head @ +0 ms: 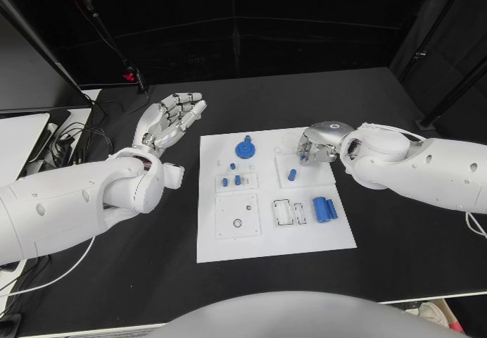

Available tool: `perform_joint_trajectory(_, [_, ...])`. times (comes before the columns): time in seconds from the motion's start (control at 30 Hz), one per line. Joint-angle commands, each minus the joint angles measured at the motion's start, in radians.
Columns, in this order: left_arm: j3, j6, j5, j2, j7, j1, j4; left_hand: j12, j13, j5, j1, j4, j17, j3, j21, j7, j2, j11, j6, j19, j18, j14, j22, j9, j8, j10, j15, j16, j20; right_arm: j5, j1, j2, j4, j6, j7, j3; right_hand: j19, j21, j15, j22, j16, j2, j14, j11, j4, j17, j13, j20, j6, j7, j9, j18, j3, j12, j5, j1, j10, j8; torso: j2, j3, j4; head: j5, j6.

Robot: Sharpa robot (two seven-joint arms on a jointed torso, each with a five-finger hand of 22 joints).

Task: Assemble the parts on the task board

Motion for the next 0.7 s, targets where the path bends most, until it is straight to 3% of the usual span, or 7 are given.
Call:
perform_joint_trajectory(0.03, [0.001, 0.007, 0.002, -0.002, 0.152, 0.001, 0.003, 0.006, -0.001, 0.005, -0.003, -0.002, -0.001, 0.004, 0.006, 0.146, 0.011, 0.0, -0.007, 0.009, -0.01, -0.007, 0.0, -0.001, 0.006, -0.009, 0.003, 0.004, 0.0, -0.013, -0.002, 0.006, -0.003, 0.042, -0.035, -0.002, 0.07, -0.002, 0.005, 0.237, 0.001, 0.004, 0.1, -0.001, -0.001, 0.226, -0.001, 0.005, 0.012, 0.001, 0.001, 0.01, 0.011, -0.008, -0.005, 0.014, 0.012, -0.005, 0.0, 0.0002, -0.0004, 0.001, 0.001])
perform_joint_trajectory(0.47, [0.001, 0.01, 0.002, -0.006, 0.145, 0.001, 0.005, 0.02, -0.004, 0.008, -0.002, -0.003, -0.011, 0.003, 0.006, 0.146, 0.023, 0.0, -0.014, 0.009, -0.01, -0.009, -0.006, -0.003, 0.022, -0.015, 0.003, 0.014, 0.0, -0.041, -0.006, 0.019, -0.007, 0.07, -0.064, -0.002, 0.074, 0.005, -0.006, 0.24, 0.008, 0.023, 0.102, -0.016, -0.007, 0.238, -0.001, -0.005, 0.097, -0.011, 0.014, 0.008, 0.047, -0.03, -0.005, 0.087, 0.069, 0.022, 0.0, 0.0003, -0.0002, 0.001, 0.0])
perform_joint_trajectory(0.7, [0.001, 0.011, 0.002, -0.007, 0.141, 0.001, 0.005, 0.027, -0.006, 0.01, 0.0, -0.004, -0.017, 0.002, 0.006, 0.146, 0.03, 0.0, -0.018, 0.008, -0.01, -0.011, -0.008, -0.004, 0.029, -0.018, 0.003, 0.019, 0.0, -0.044, -0.008, 0.019, -0.006, 0.021, -0.024, -0.002, 0.074, 0.006, -0.007, 0.241, 0.007, 0.025, 0.102, -0.017, -0.001, 0.236, -0.002, -0.007, 0.127, -0.012, 0.016, 0.008, 0.053, -0.041, -0.005, 0.092, 0.094, 0.029, 0.0, -0.0003, -0.0002, -0.004, 0.0])
